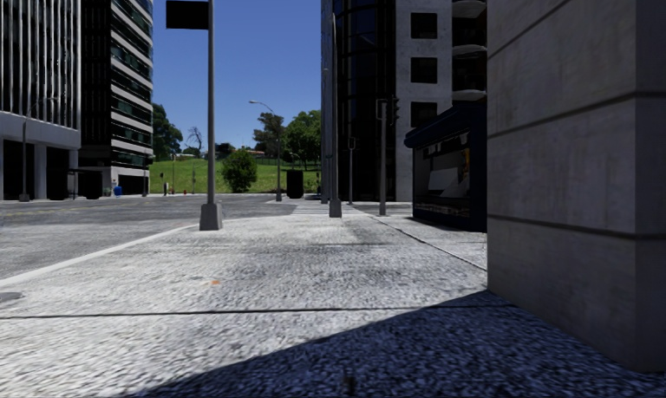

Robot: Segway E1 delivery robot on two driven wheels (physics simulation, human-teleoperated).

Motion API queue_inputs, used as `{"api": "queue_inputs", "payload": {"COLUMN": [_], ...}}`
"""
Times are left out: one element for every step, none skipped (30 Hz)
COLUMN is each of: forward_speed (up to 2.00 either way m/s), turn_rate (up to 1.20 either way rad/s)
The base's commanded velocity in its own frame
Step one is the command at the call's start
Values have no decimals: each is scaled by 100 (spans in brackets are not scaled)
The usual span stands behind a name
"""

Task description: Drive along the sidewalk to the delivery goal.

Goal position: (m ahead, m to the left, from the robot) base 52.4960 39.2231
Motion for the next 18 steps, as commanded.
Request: {"api": "queue_inputs", "payload": {"forward_speed": [193, 193, 193, 193, 193, 193, 193, 193, 193, 193, 193, 193, 193, 193, 193, 193, 193, 193], "turn_rate": [0, 0, 0, 0, 0, 0, 6, 8, 7, 0, 0, 0, 0, 8, 38, 38, 38, 36]}}
